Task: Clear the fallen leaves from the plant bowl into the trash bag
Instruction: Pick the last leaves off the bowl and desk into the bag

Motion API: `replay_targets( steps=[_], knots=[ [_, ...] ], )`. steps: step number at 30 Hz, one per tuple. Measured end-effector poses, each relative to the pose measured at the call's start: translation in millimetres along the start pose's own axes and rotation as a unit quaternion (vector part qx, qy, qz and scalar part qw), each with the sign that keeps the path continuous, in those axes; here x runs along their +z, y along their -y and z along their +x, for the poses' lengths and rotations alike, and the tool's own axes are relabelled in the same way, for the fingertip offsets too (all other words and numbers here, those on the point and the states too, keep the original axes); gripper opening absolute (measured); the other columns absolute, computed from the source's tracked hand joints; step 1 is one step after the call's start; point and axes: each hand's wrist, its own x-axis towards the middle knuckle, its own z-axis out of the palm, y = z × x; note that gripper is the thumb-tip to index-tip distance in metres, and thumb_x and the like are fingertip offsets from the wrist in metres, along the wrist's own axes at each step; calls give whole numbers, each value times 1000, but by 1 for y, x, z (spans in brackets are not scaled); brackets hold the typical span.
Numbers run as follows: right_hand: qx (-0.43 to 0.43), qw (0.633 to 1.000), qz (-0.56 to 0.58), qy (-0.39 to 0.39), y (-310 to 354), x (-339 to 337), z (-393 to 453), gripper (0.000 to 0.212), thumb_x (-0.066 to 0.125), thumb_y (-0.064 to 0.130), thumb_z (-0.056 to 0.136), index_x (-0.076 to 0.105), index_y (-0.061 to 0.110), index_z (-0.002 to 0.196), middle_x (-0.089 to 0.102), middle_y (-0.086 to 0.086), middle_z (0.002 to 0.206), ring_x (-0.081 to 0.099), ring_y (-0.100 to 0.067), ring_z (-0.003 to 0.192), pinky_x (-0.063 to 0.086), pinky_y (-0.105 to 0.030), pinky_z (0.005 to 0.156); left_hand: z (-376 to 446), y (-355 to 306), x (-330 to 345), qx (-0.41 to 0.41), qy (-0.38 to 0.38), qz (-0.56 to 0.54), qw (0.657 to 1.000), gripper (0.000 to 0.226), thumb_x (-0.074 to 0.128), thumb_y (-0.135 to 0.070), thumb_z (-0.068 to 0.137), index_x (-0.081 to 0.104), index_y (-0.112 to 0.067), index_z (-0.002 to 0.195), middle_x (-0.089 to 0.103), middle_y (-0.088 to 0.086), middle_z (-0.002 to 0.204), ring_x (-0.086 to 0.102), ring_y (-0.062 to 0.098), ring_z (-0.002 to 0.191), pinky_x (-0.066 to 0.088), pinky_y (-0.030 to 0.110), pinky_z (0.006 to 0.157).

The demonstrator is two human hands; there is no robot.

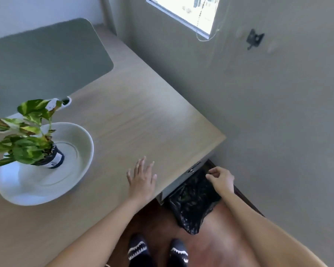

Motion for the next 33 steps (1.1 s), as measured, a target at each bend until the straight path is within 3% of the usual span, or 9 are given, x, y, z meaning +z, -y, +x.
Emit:
replay_targets(
  steps=[4, 9, 11, 17, 21, 26, 28, 30, 33],
  knots=[
    [77, 996, 3, 44, -67, 7, 9, 5, 75, 17, 74, 70, 17, 73, 71, -5, 75, 68, -19, 75, 54, -28, 68, 17, -46, 41, 7, 22, 40, 999, 52, 30, -43, 96, 25, -33, 146, 10, 2, 162, 7, 22, 149, 13, 52, 118],
    [144, 985, -23, 87, -124, 39, 33, 12, 72, 11, 77, 68, 17, 67, 72, -12, 85, 67, -26, 83, 58, -34, 75, 25, -48, 70, 10, -61, 131, 989, 53, 28, -49, 92, 34, -32, 142, 35, 9, 153, 32, 30, 142, 29, 55, 110],
    [159, 983, -24, 88, -133, 50, 39, 3, 71, 10, 79, 72, 13, 77, 72, -14, 93, 68, -28, 85, 58, -37, 81, 23, -47, 71, 19, -89, 144, 985, 52, 31, -47, 93, 35, -30, 142, 38, 11, 152, 34, 31, 141, 30, 55, 109],
    [173, 980, -25, 99, -150, 63, 53, 23, 60, 5, 88, 71, 5, 108, 65, -17, 121, 64, -31, 104, 52, -33, 92, 25, -47, 79, 19, -102, 165, 981, 53, 34, -44, 94, 32, -30, 144, 35, 11, 153, 31, 32, 143, 29, 55, 111],
    [153, 983, -40, 97, -135, 42, 52, 22, 56, 5, 90, 73, 5, 105, 67, -15, 117, 64, -29, 100, 52, -30, 86, 23, -49, 72, 11, -61, 156, 986, 54, 27, -45, 93, 31, -30, 145, 33, 11, 154, 30, 32, 143, 29, 55, 110],
    [102, 991, -44, 79, -80, 5, 48, 18, 57, 9, 88, 74, 10, 96, 70, -12, 106, 61, -21, 85, 50, -28, 76, 25, -57, 41, 2, 65, 97, 993, 58, 20, -50, 96, 8, -34, 150, 1, 5, 162, 0, 26, 150, 11, 52, 119],
    [64, 994, -46, 71, -47, -6, 45, 16, 58, 10, 87, 73, 12, 92, 72, -11, 100, 64, -22, 84, 50, -28, 77, 19, -60, 23, -18, 95, 23, 995, 59, 24, -49, 96, 11, -33, 151, 2, 2, 162, 4, 25, 149, 13, 51, 118],
    [12, 997, -49, 64, -10, -13, 41, 15, 58, 10, 87, 72, 12, 90, 72, -9, 94, 67, -24, 86, 53, -32, 84, 7, -54, 5, -48, 78, -53, 994, 60, 33, -46, 95, 15, -30, 150, 7, 2, 162, 13, 26, 148, 19, 50, 116],
    [-70, 993, -67, 68, 49, -8, 31, 15, 58, 10, 85, 72, 10, 90, 72, -10, 92, 66, -27, 91, 52, -34, 88, -12, -22, -27, -91, 6, -76, 993, 62, 45, -40, 93, 24, -24, 149, 20, 9, 157, 25, 27, 143, 29, 44, 113]
  ],
)
